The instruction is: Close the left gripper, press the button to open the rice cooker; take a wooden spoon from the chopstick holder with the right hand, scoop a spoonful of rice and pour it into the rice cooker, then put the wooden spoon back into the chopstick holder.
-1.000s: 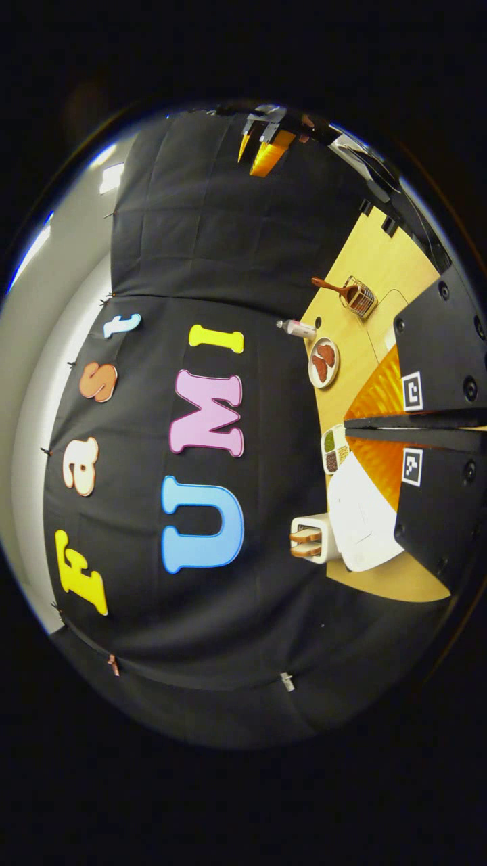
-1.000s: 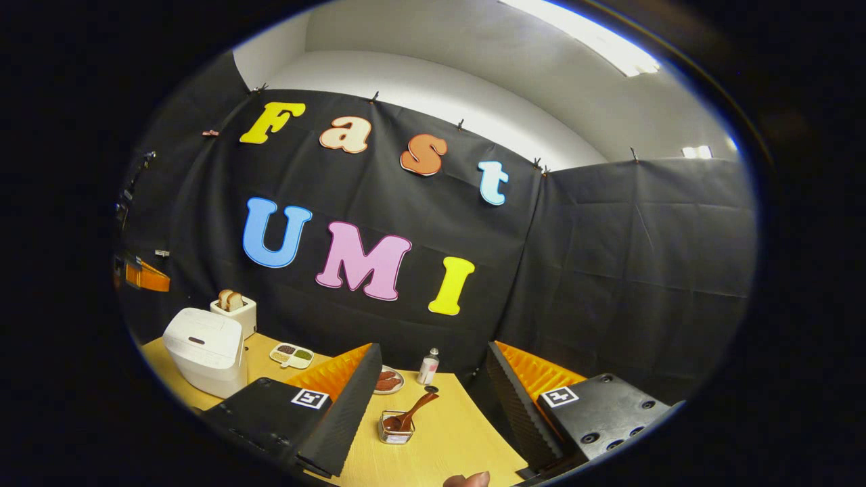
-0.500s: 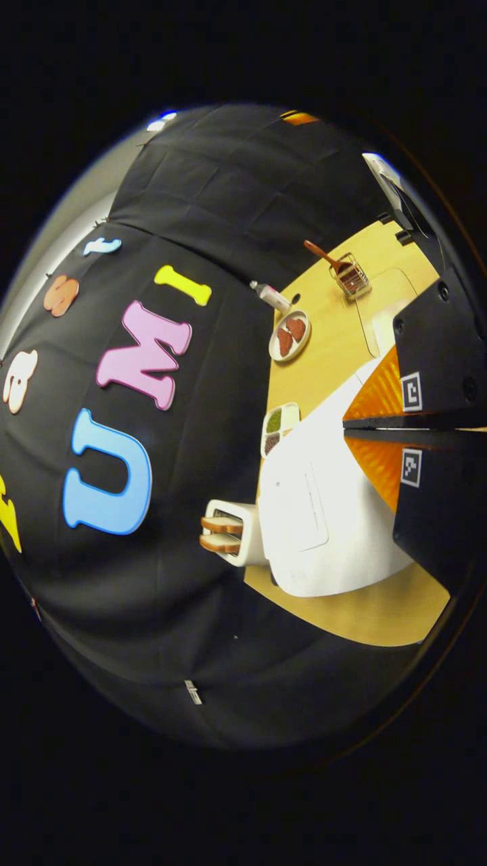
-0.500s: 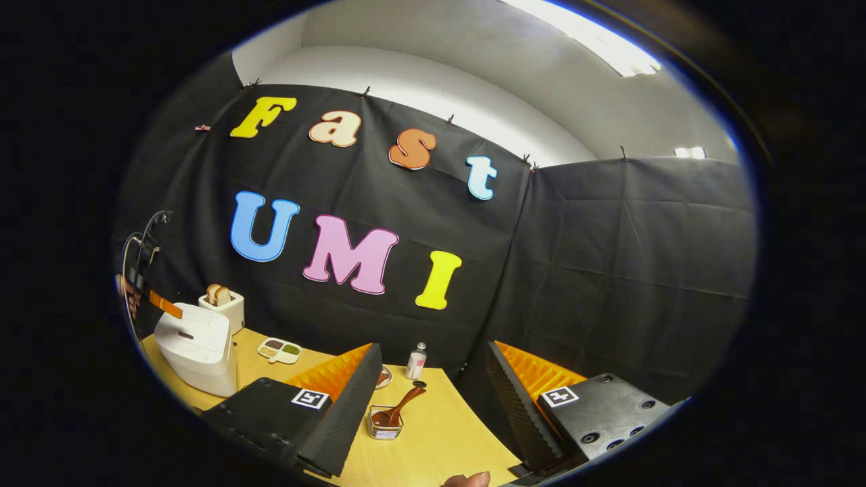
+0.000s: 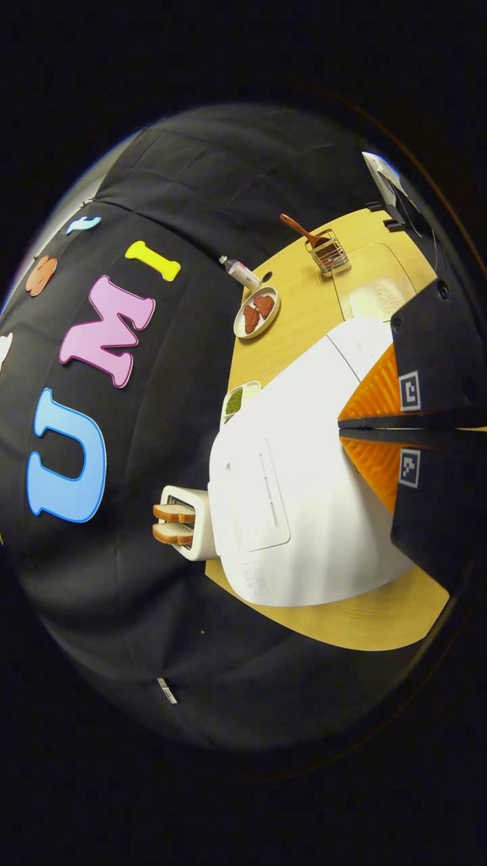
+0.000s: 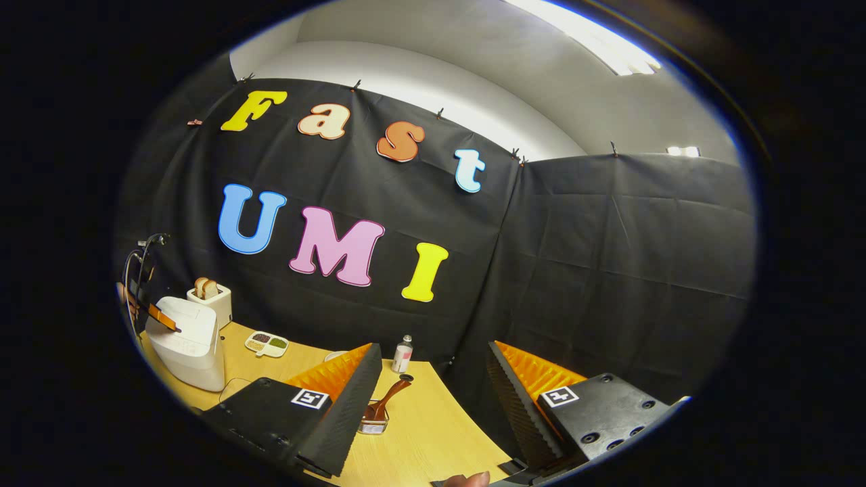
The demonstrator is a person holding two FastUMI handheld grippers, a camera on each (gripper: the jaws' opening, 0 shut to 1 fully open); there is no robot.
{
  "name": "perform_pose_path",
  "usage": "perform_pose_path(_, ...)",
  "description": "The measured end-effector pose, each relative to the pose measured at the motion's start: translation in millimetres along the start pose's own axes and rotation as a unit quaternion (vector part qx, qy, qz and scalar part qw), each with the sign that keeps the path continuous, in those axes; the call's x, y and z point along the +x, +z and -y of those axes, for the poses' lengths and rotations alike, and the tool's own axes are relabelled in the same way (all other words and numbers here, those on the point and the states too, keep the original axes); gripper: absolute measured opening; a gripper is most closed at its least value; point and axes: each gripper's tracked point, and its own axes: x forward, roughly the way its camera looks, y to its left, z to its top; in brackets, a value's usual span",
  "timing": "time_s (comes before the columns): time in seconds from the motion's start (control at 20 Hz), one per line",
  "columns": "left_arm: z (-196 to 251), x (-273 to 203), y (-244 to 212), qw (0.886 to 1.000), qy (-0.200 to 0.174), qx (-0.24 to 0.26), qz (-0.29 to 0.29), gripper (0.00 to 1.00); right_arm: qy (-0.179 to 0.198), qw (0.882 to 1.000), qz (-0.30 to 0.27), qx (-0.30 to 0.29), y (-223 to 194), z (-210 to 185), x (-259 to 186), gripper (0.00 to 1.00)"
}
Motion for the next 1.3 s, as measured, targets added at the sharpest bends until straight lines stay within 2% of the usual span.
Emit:
perform_pose_path(0.1,-1,4,-5,1.0,0.001,-0.001,-0.021,0.07,0.0,1.0,0.0,0.003,0,-1,-3,0.97)
perform_pose_path(0.3,-2,1,1,1.0,0.002,0.01,-0.014,0.07,0.003,1.0,-0.001,-0.004,-2,-2,-4,0.97)
perform_pose_path(0.35,-3,-2,7,1.0,0.004,0.007,0.002,0.1,0.003,1.0,-0.002,-0.004,-2,-1,-5,0.97)
perform_pose_path(0.5,2,-19,32,0.998,0.008,0.003,0.057,0.07,-0.001,1.0,0.001,-0.009,0,4,-8,0.97)
perform_pose_path(0.65,5,-33,56,0.995,0.017,0.025,0.095,0.06,0.0,1.0,0.0,-0.01,0,6,-10,0.97)
perform_pose_path(0.95,8,-51,87,0.988,0.032,0.025,0.147,0.06,0.001,1.0,0.007,-0.013,5,11,-18,0.98)
perform_pose_path(1.15,12,-77,101,0.978,0.039,0.019,0.205,0.06,0.002,1.0,0.005,-0.011,4,17,-25,0.97)
perform_pose_path(1.3,16,-105,107,0.968,0.052,0.034,0.243,0.06,0.003,1.0,0.005,-0.011,3,21,-29,0.97)
